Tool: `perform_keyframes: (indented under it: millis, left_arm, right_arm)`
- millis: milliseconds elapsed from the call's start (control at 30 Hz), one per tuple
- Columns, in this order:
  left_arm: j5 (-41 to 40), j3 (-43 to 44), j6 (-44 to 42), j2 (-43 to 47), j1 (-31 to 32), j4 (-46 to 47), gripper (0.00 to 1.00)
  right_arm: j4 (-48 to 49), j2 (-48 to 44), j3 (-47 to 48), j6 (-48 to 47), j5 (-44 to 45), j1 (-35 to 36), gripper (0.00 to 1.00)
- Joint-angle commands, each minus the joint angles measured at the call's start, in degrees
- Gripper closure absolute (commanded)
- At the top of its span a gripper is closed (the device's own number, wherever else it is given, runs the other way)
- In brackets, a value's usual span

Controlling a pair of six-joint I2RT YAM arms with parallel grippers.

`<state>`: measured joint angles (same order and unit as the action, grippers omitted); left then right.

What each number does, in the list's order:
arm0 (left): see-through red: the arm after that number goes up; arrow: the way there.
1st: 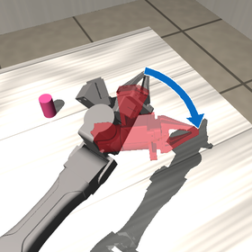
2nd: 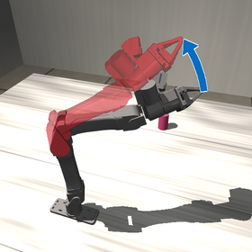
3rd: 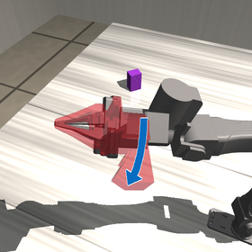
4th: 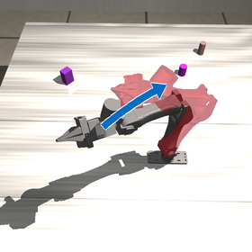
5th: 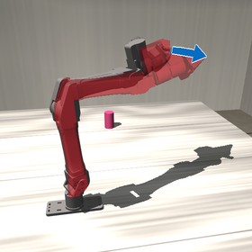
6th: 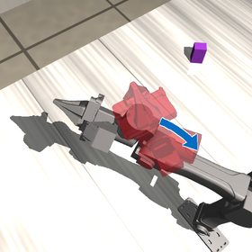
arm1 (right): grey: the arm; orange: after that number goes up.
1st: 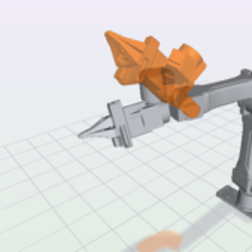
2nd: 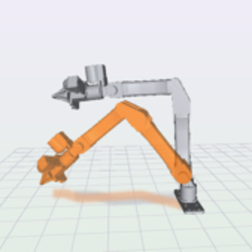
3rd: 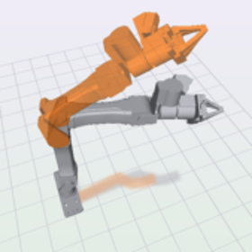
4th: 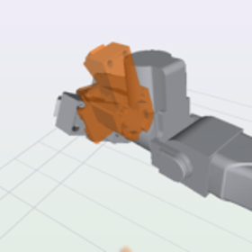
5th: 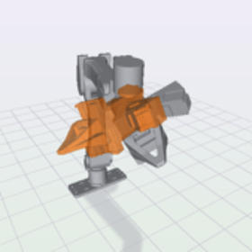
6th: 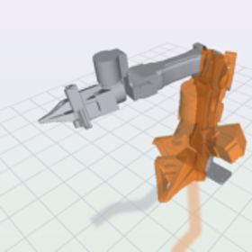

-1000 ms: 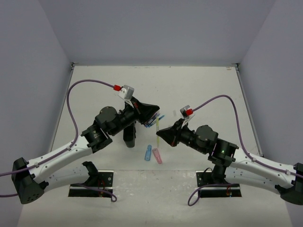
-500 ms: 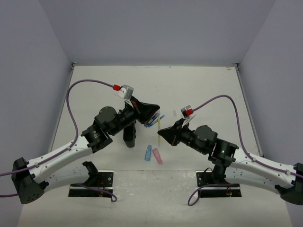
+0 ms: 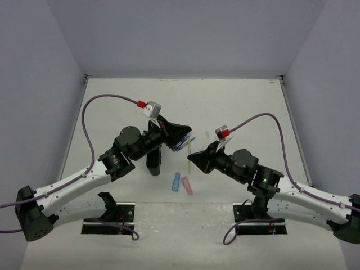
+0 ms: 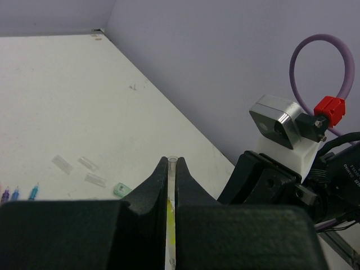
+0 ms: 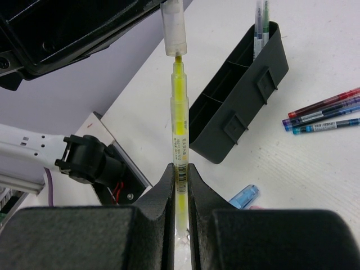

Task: Sort the stationery into containers
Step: Close the pen cap on the pen.

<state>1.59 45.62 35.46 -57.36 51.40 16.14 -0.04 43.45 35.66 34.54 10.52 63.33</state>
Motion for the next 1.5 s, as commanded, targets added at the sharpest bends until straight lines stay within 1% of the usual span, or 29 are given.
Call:
perform_keyframes:
  millis: [0, 700, 867, 1000, 1133, 1367, 1433, 1467]
  left_arm:
    - [1.2, -0.8, 0.7, 0.0, -0.2, 3.3, 1.0]
    - [0.6, -1.7, 0.8, -0.5, -0.2, 3.4, 1.0]
    - [1.3, -2.1, 5.6, 0.0, -0.2, 3.1, 1.0]
    - [-1.1, -5.1, 8.2, 3.0, -0.1, 5.4, 1.0]
    - [-1.3, -6.0, 9.0, 3.6, -0.1, 6.6, 1.0]
    - [0.4, -5.7, 8.1, 2.7, -0.1, 5.7, 1.0]
    - [0.3, -5.3, 7.1, 2.9, -0.2, 4.8, 0.97]
    - [0.0, -4.5, 6.5, 3.0, -0.2, 3.5, 0.93]
  right_arm:
    - [0.2, -1.1, 2.9, 0.3, 2.7, 0.2, 1.0]
    - [-1.6, -1.3, 6.7, -1.3, 2.6, 0.2, 1.0]
    - [1.4, -0.8, 6.6, -2.3, 5.7, 0.2, 1.0]
    - [3.2, -0.1, 8.0, -2.4, 7.4, 0.1, 1.0]
    - [4.9, 1.9, 10.8, -2.9, 7.3, 0.2, 1.0]
    - [5.9, 5.0, 17.5, -9.4, 7.6, 0.0, 1.0]
    - [5.2, 5.6, 18.2, -10.4, 6.4, 0.1, 1.0]
    - [4.3, 5.8, 18.4, -11.0, 5.9, 0.1, 1.0]
